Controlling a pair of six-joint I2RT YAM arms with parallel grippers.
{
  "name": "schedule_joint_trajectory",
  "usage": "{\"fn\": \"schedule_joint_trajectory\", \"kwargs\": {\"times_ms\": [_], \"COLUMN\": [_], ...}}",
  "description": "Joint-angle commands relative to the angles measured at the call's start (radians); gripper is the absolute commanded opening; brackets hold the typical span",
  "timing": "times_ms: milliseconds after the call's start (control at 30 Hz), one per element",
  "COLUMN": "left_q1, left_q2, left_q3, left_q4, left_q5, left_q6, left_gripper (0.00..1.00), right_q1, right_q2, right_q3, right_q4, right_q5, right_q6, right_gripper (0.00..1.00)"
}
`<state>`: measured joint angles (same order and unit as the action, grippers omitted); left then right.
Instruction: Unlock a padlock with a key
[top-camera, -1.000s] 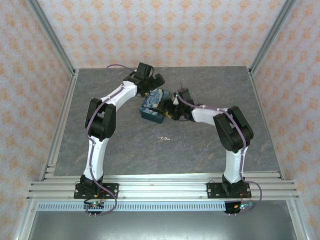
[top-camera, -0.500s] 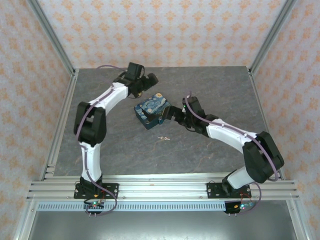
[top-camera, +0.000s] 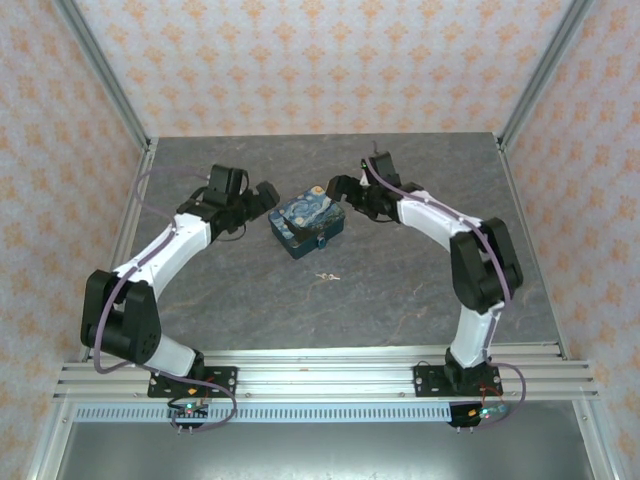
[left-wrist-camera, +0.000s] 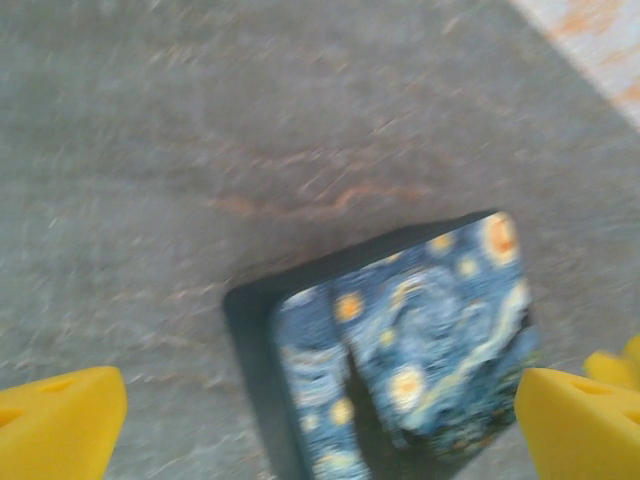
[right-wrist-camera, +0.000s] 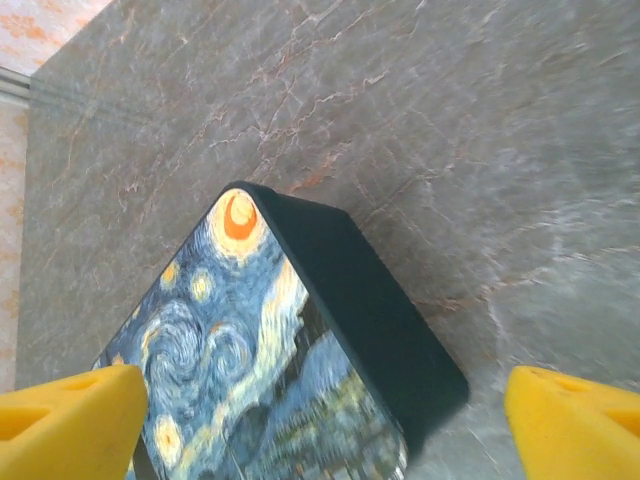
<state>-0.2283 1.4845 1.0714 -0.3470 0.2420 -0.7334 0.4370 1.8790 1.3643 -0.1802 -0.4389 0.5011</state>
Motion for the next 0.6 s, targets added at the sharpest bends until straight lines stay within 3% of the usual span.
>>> {"fn": "schedule_joint_trajectory", "kwargs": {"times_ms": [0, 233, 567], "left_q1": [0.003, -0.033, -0.124], "left_q2": [0.015, 0.15, 0.34], "left_q3": [-0.024, 0.033, 0.223], "left_q4": [0.065, 0.148, 0.141], "left_q5": [-0.012, 0.033, 0.048], "left_q6": [-0.016, -0.054, -0.075], "left_gripper": [1.0, 1.0, 1.0], "right_q1": [0.002, 0.003, 0.013], "right_q2": [0.073, 0.122, 0.066], "right_q3": [0.094, 0.123, 0.011], "right_q4": [-0.062, -0.047, 0.052], "right_q5": [-0.053, -0.067, -0.156], "right_q6": [0.005, 0.04, 0.087], "right_gripper": [0.89, 0.87, 0.82]}}
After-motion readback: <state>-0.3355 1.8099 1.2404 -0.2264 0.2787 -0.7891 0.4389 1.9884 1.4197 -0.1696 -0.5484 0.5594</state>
